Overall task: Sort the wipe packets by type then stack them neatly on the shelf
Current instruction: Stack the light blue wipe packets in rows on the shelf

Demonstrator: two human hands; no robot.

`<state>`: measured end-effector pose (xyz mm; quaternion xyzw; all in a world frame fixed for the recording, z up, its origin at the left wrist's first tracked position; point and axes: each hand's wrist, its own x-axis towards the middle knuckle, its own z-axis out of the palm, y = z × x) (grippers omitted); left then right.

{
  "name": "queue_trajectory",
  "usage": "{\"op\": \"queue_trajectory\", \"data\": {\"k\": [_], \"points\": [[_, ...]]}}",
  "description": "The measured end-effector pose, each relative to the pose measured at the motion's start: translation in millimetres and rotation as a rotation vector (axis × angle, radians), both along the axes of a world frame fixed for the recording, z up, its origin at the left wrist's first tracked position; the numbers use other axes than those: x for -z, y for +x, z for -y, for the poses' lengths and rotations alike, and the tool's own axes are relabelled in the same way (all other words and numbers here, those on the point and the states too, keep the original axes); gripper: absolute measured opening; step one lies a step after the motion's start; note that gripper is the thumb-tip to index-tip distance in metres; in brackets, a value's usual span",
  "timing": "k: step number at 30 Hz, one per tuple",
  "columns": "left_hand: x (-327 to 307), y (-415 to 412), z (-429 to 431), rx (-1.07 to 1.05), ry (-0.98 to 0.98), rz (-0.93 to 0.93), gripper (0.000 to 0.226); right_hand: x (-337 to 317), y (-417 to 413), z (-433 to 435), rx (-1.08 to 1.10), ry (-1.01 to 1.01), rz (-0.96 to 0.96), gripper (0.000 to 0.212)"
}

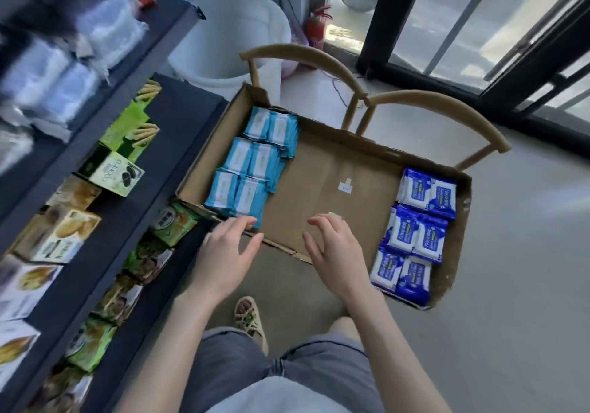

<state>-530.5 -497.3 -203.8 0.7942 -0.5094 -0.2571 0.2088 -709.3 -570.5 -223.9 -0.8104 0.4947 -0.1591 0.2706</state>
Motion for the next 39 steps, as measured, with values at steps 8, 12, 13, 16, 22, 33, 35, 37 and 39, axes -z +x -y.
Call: {"op": "queue_trajectory", "data": {"k": [8, 12, 13, 16, 22, 33, 35, 37, 39], "points": [[-2, 101, -44, 0.012, 0.091, -0.065, 0.027, -12, 101, -41, 0.001, 0.049, -0.026, 0.029], [4, 128, -8, 0.039, 0.069, -0.095, 0.03, -10, 128, -17, 0.036, 0.079, -0.049, 0.028], [9, 135, 3, 0.049, 0.068, -0.101, 0.03, -6, 135, -9, 0.05, 0.094, -0.053, 0.028], [30, 154, 37, 0.055, 0.113, -0.122, 0.032, 14, 152, 15, 0.079, 0.158, -0.069, 0.03], [81, 185, 88, -0.008, 0.295, -0.205, 0.03, 72, 184, 67, 0.092, 0.366, -0.144, 0.032], [212, 217, 138, -0.208, 0.525, -0.302, 0.035, 203, 232, 111, 0.238, 0.707, -0.196, 0.033], [239, 219, 145, -0.241, 0.545, -0.29, 0.042, 228, 238, 111, 0.305, 0.758, -0.192, 0.037], [264, 221, 152, -0.287, 0.559, -0.29, 0.047, 251, 243, 112, 0.386, 0.811, -0.14, 0.043], [286, 223, 159, -0.328, 0.565, -0.267, 0.05, 270, 247, 115, 0.499, 0.84, -0.067, 0.049]]}}
